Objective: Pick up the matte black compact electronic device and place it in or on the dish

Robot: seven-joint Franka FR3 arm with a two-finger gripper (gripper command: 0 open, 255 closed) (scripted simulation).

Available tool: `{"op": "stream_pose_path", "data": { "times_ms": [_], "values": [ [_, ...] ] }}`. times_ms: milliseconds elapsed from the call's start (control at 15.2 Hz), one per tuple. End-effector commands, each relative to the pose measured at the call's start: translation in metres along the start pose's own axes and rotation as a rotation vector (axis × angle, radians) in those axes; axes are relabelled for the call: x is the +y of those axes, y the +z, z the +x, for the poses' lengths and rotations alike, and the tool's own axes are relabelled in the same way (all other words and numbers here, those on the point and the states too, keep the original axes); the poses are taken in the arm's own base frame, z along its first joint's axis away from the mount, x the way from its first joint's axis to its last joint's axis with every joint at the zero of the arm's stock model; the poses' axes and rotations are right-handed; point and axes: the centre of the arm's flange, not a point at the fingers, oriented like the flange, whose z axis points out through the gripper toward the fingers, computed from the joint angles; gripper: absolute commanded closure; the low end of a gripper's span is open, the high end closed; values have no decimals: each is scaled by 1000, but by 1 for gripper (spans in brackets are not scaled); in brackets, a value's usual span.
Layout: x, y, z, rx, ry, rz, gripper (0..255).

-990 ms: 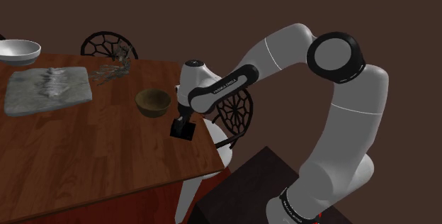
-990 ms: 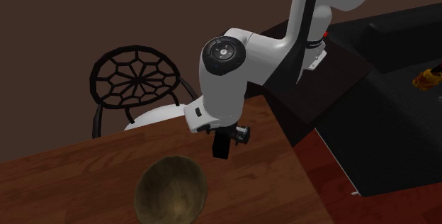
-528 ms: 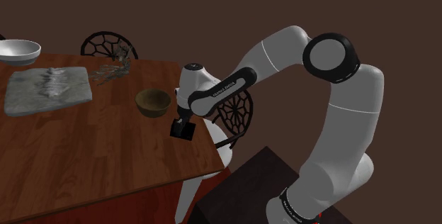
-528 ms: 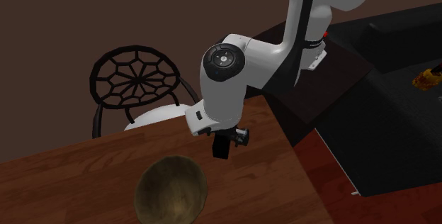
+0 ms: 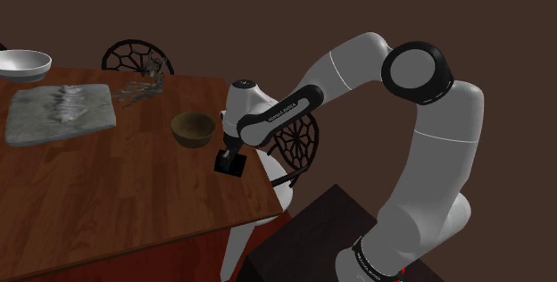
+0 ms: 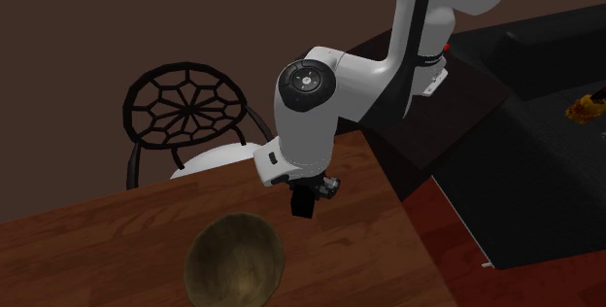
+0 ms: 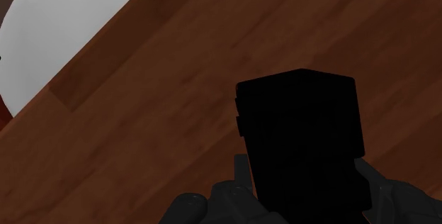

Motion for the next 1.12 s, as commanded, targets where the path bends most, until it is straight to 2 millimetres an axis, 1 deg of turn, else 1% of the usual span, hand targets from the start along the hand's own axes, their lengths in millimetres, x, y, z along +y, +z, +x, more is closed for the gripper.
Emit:
{"op": "stream_pose_path", "data": {
  "times_ms": [0,198,1056],
  "values": [
    [0,0,0,0,0,0,255],
    [0,0,0,0,0,0,255],
    [0,-68,-2,0,0,0,255]
  ]
}}
